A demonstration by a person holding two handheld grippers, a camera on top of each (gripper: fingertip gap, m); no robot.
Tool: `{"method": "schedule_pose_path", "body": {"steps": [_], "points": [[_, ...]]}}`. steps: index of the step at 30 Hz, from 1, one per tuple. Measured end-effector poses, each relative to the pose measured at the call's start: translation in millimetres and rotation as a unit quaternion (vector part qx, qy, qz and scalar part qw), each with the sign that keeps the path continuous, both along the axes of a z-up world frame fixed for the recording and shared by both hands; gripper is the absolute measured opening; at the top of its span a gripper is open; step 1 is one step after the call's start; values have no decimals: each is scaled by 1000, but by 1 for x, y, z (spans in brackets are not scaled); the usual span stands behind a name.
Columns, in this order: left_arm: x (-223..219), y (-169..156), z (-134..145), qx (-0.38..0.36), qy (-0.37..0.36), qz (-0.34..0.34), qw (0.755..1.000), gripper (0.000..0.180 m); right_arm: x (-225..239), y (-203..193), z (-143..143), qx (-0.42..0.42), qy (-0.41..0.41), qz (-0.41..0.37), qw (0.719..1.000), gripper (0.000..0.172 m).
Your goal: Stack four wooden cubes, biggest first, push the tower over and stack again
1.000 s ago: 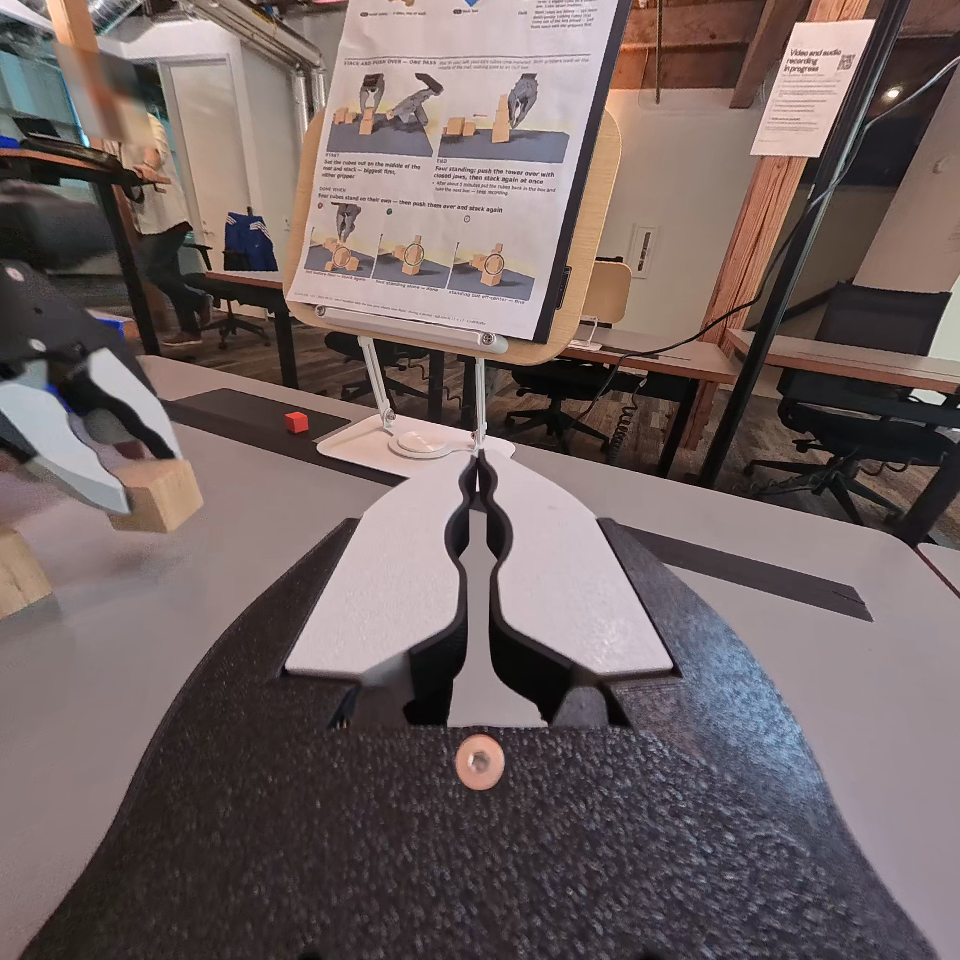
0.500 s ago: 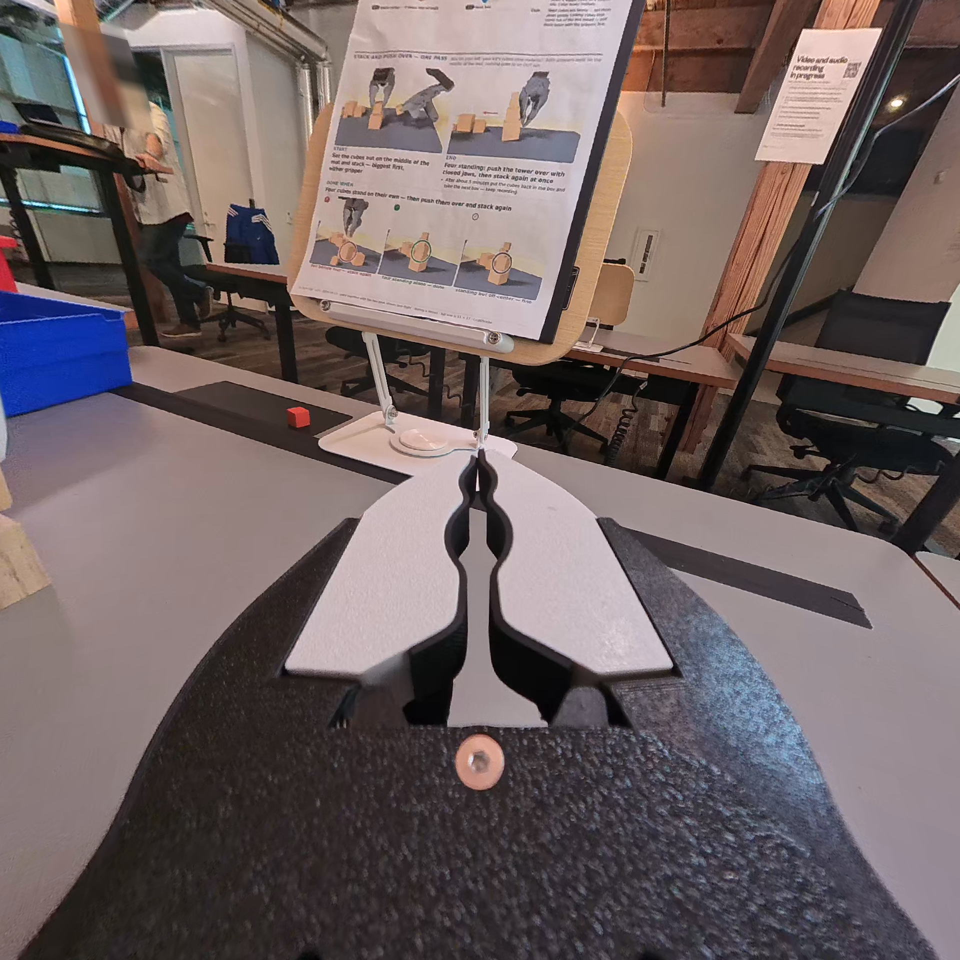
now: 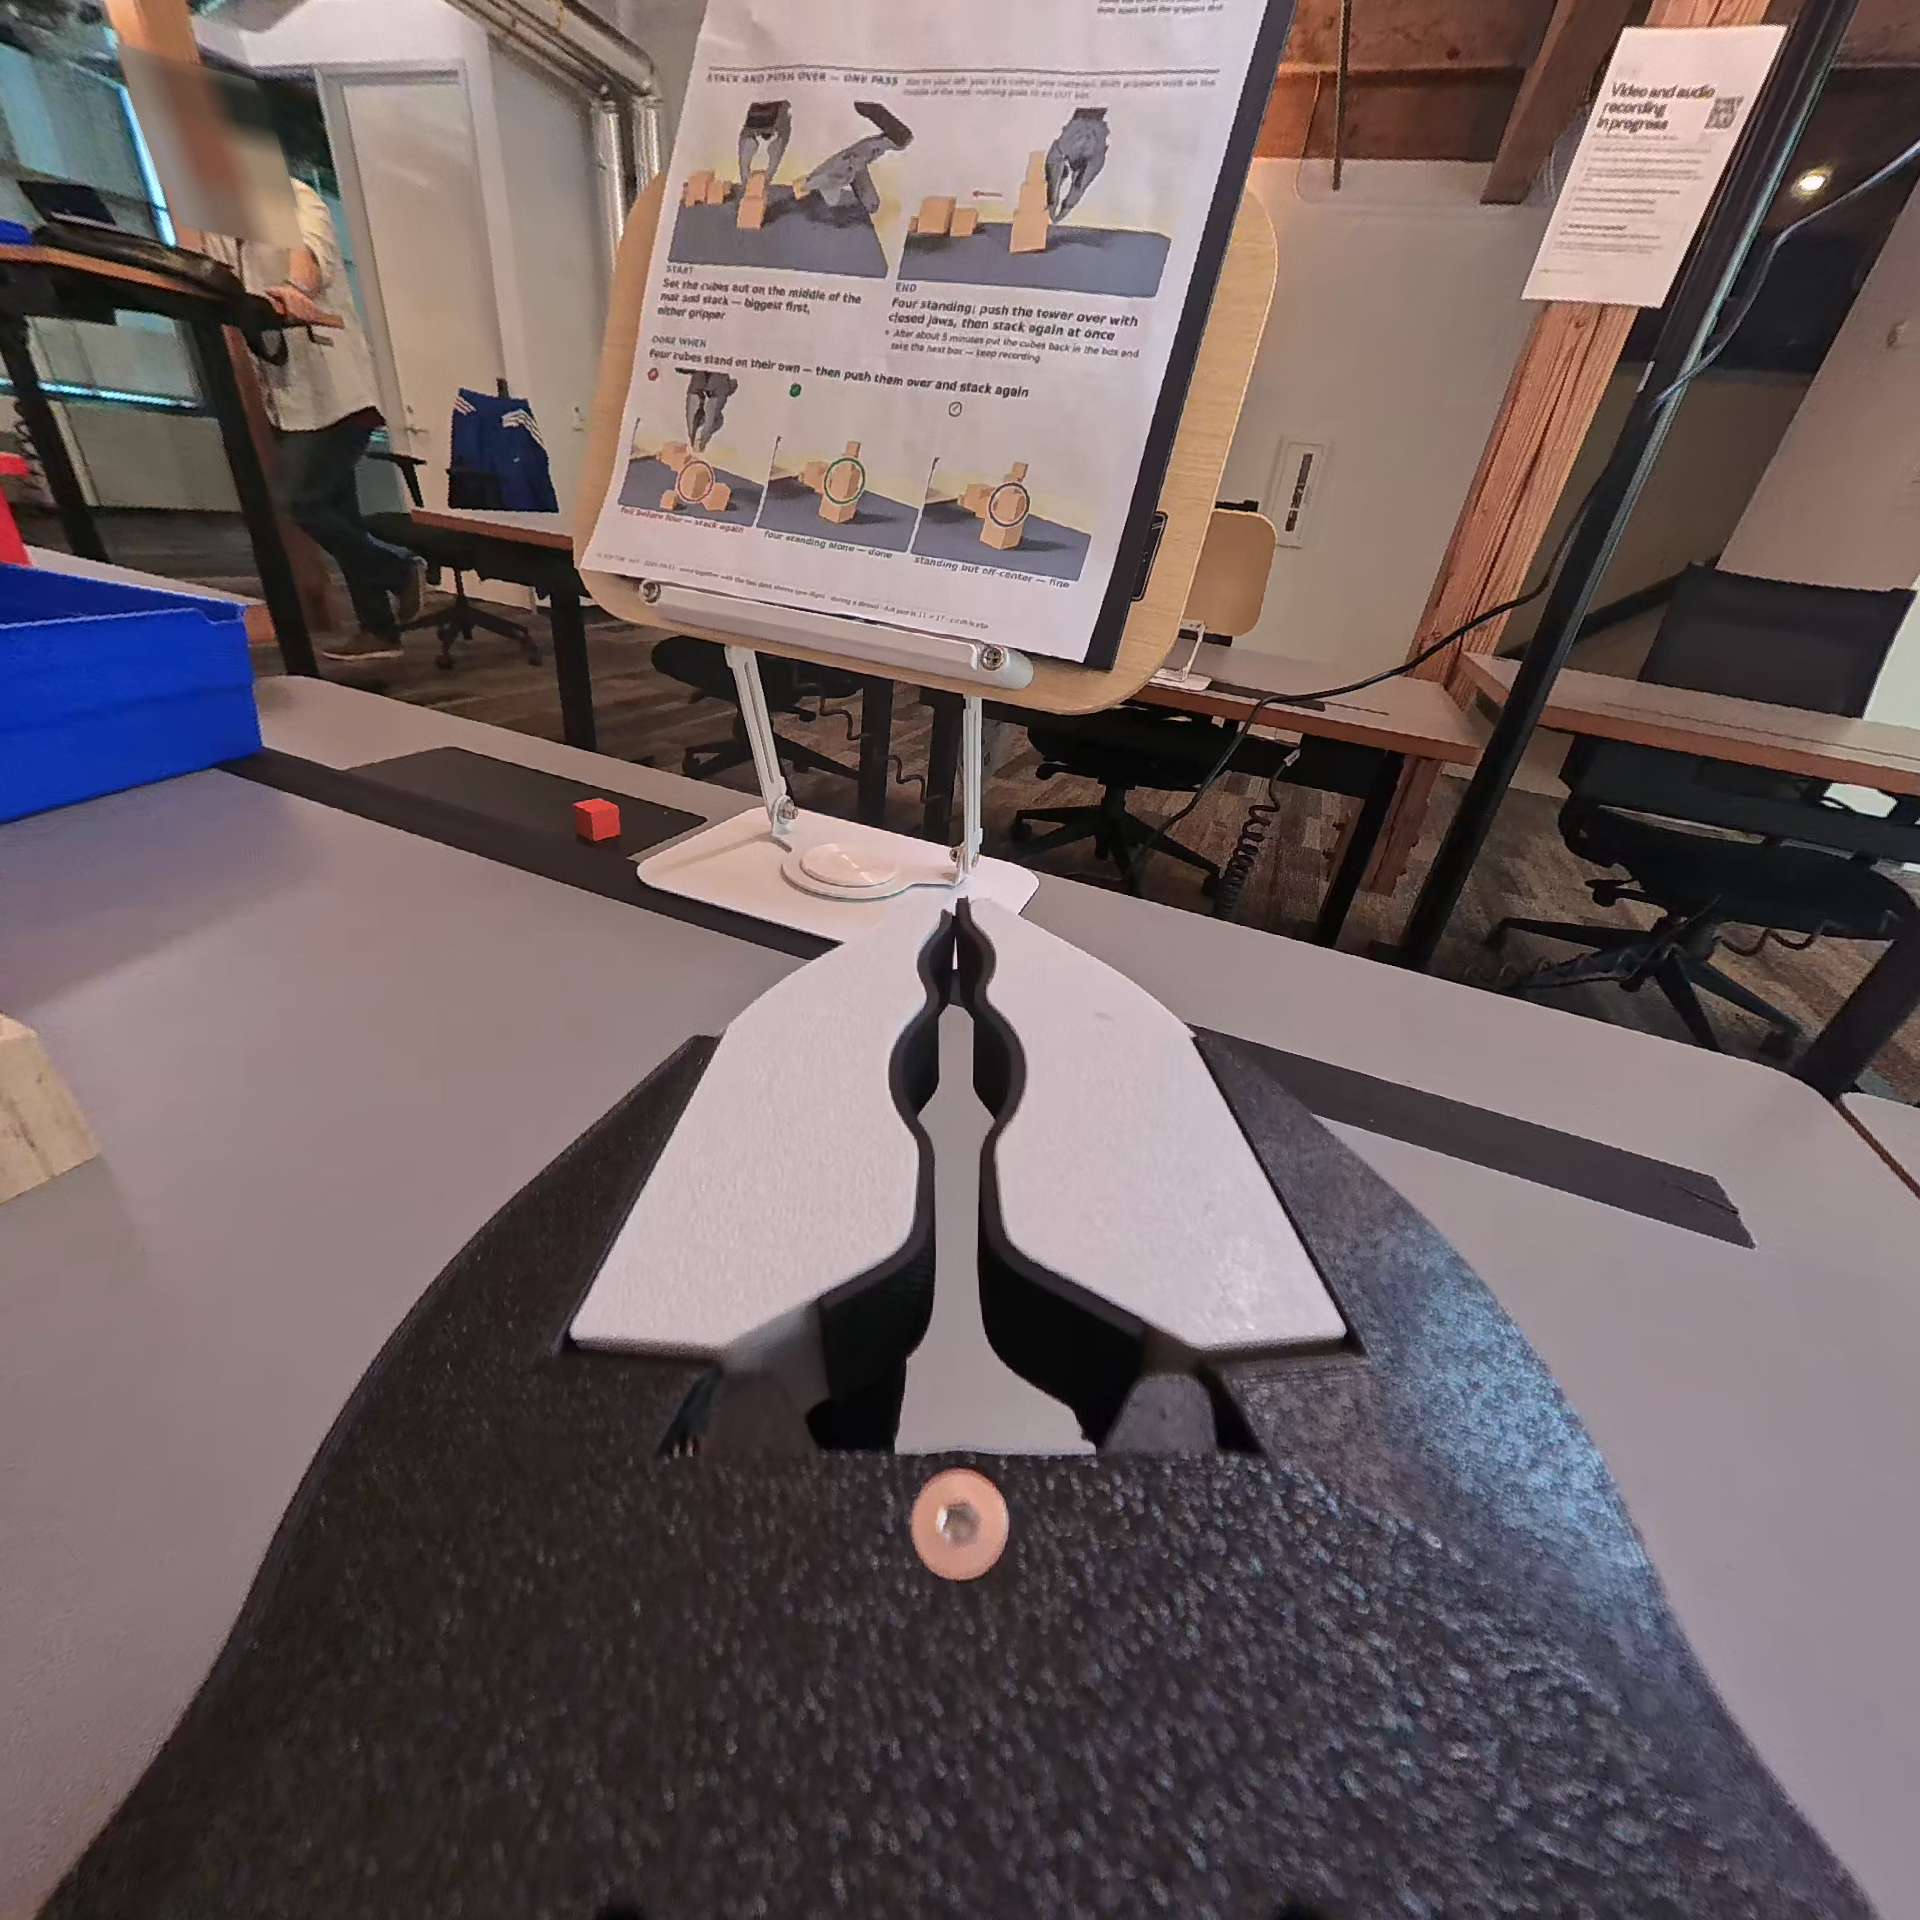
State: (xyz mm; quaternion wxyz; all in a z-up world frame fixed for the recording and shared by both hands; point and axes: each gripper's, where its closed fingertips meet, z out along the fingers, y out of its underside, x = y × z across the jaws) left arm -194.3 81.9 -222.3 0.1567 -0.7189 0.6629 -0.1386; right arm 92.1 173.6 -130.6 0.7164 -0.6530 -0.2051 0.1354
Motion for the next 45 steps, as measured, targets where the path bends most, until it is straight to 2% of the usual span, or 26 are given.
{"method": "schedule_pose_path", "body": {"steps": [19,22,26,30,33,39,45], "points": [[0,0,-2,47,-1,-14,999,44,-1,1,-4,-7,-2,1,1000,0],[1,0,-1,47,-10,-5,999,52,-1,1,-4,-8,1,0,1000,1],[-1,2,11,52,-38,10,998,60,0,1,-4,-7,3,-1,1000,1],[-14,2,30,61,-76,34,995,59,0,1,-4,-7,2,0,1000,1],[-34,-1,16,67,-59,48,995,57,-1,1,-4,-8,2,3,1000,1],[-52,-14,-32,58,-27,45,997,53,-5,1,-8,-11,-4,7,1000,1],[-62,-10,-53,64,16,31,997,47,-5,1,-9,-13,-4,7,1000,1]]}}
